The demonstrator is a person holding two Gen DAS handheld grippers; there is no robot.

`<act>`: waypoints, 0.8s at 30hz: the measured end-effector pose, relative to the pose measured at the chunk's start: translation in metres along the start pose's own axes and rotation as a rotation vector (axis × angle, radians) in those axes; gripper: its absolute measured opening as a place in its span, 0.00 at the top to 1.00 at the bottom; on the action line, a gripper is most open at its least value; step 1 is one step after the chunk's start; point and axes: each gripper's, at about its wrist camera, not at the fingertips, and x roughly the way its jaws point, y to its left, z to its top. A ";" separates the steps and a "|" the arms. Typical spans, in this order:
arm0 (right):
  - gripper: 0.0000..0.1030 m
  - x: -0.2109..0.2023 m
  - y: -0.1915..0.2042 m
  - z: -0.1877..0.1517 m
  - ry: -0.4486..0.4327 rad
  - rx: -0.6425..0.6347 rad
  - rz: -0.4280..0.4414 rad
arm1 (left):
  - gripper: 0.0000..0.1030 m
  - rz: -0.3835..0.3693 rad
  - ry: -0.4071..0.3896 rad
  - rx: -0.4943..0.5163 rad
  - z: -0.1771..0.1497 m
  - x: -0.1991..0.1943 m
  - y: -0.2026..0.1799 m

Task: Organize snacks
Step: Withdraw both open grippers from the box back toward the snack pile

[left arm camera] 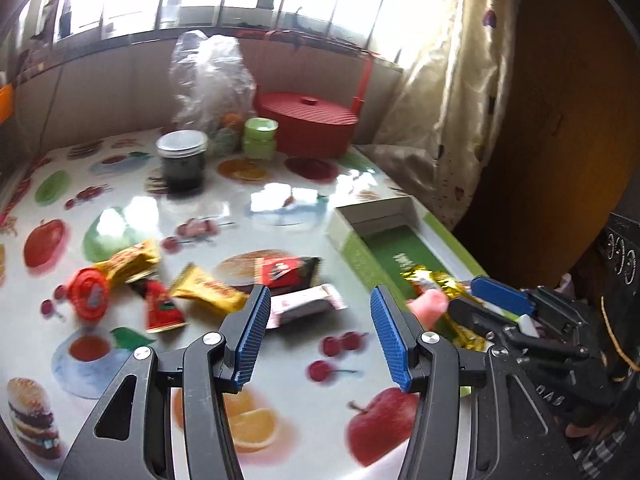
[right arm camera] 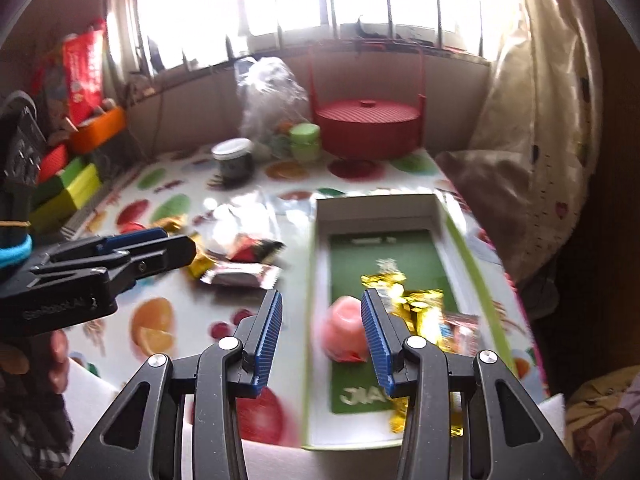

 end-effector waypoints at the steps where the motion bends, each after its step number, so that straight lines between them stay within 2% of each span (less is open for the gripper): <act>1: 0.61 0.002 0.004 0.001 0.005 -0.007 0.001 | 0.48 0.005 -0.003 -0.010 -0.001 -0.002 0.006; 5: 0.61 0.012 0.018 0.004 0.028 -0.043 0.004 | 0.48 0.021 -0.021 -0.046 -0.005 -0.009 0.030; 13: 0.61 0.034 0.047 0.009 0.073 -0.101 0.095 | 0.48 0.117 -0.037 -0.119 -0.013 -0.024 0.079; 24: 0.61 0.072 0.087 0.021 0.115 -0.171 0.173 | 0.48 0.193 -0.011 -0.241 -0.025 -0.026 0.138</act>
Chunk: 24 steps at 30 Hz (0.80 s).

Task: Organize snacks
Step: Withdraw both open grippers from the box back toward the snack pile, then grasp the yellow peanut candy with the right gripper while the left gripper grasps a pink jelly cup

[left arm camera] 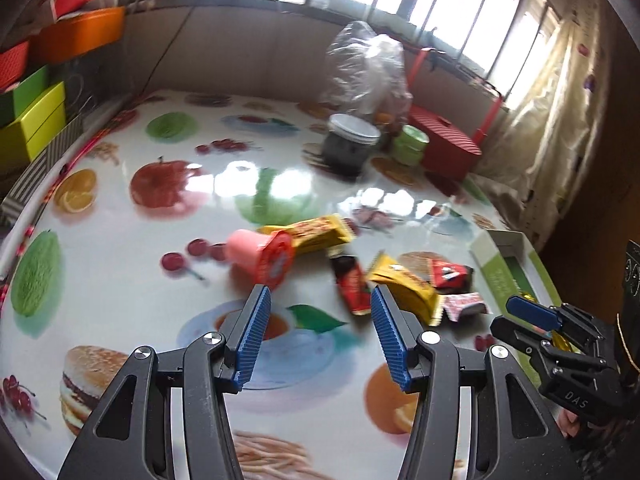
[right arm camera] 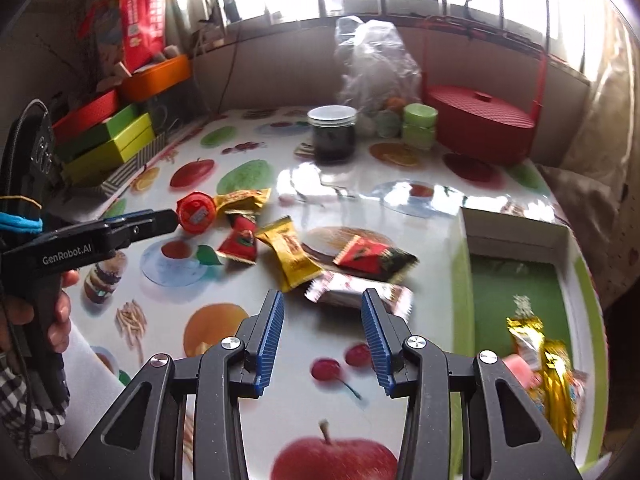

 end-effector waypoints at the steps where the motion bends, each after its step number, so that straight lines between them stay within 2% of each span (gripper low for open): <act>1: 0.61 0.004 0.002 0.003 0.004 -0.005 0.004 | 0.48 0.003 0.002 -0.005 0.000 0.001 0.004; 13: 0.62 0.047 0.011 0.021 0.047 -0.028 0.005 | 0.48 0.034 0.025 -0.039 0.014 0.025 0.030; 24: 0.64 0.075 0.017 0.030 0.087 -0.064 0.035 | 0.48 0.069 0.036 -0.004 0.029 0.047 0.040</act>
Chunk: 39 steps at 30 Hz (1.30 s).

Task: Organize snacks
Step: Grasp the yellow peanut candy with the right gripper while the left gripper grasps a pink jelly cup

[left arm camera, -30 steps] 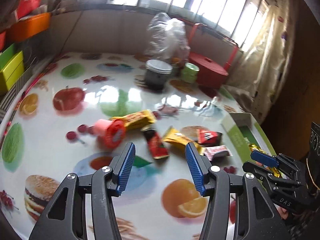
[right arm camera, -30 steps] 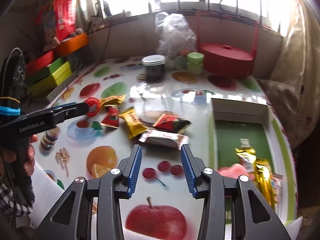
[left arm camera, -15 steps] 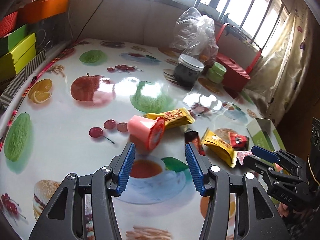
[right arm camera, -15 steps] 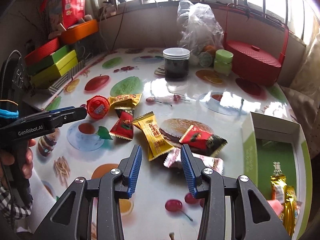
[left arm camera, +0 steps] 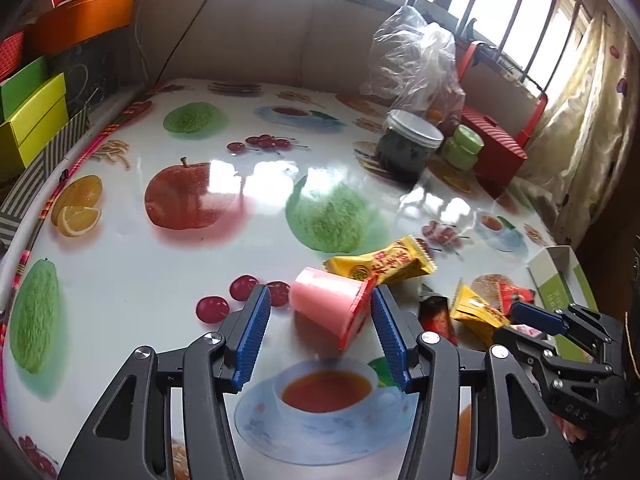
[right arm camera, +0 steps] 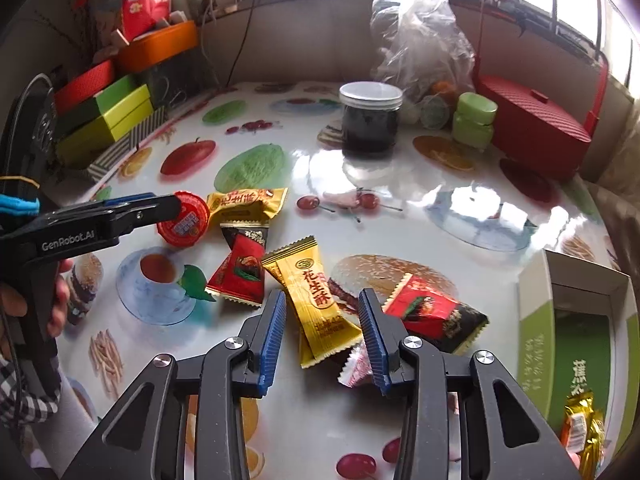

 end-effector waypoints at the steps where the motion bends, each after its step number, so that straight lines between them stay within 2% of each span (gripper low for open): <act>1: 0.64 0.002 0.001 0.000 0.006 -0.003 0.006 | 0.48 -0.004 -0.002 -0.007 0.001 0.001 0.001; 15: 0.64 0.017 0.005 0.000 0.041 -0.017 0.005 | 0.48 -0.035 0.026 0.008 0.007 0.019 -0.001; 22: 0.74 0.017 0.004 -0.001 0.039 -0.009 0.005 | 0.48 -0.035 0.026 -0.001 0.005 0.022 -0.001; 26: 0.75 0.017 0.003 -0.001 0.037 -0.007 0.007 | 0.52 -0.048 0.021 0.000 0.004 0.022 -0.001; 39: 0.79 0.011 0.004 -0.001 0.016 0.009 0.009 | 0.54 -0.043 0.014 -0.002 0.001 0.018 -0.001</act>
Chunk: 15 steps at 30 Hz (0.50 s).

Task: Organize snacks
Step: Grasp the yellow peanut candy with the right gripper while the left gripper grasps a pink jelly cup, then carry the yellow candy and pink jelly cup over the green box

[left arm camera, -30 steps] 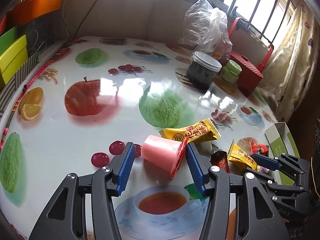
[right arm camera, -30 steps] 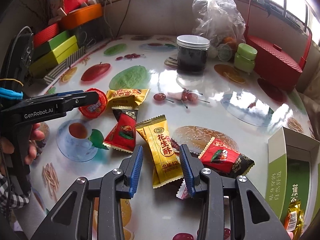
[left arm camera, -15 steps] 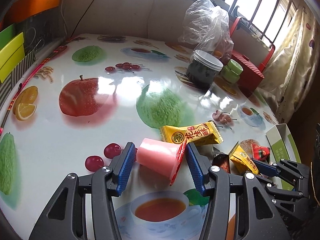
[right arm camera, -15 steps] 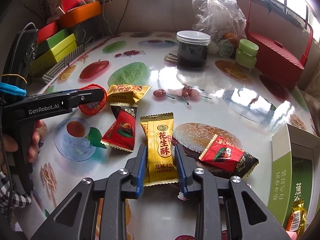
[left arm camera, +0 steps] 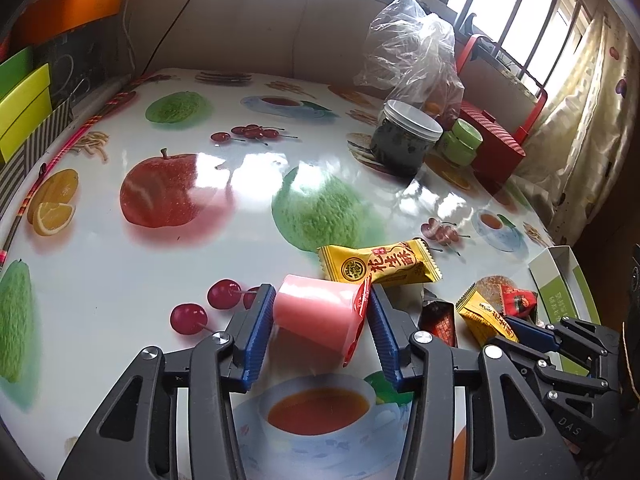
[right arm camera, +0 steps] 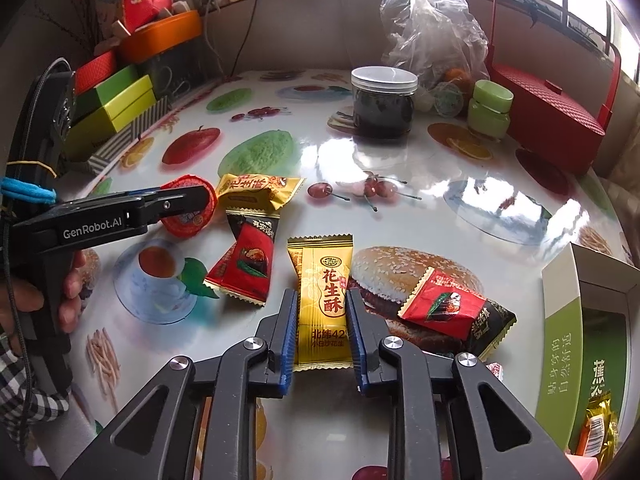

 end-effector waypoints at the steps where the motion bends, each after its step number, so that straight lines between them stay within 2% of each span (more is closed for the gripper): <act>1: 0.79 -0.001 0.000 0.000 -0.003 0.002 0.000 | 0.54 0.001 -0.001 0.000 -0.001 -0.001 0.000; 15: 0.79 -0.017 0.004 -0.006 -0.034 0.023 0.006 | 0.58 -0.003 -0.012 0.020 -0.010 -0.019 -0.009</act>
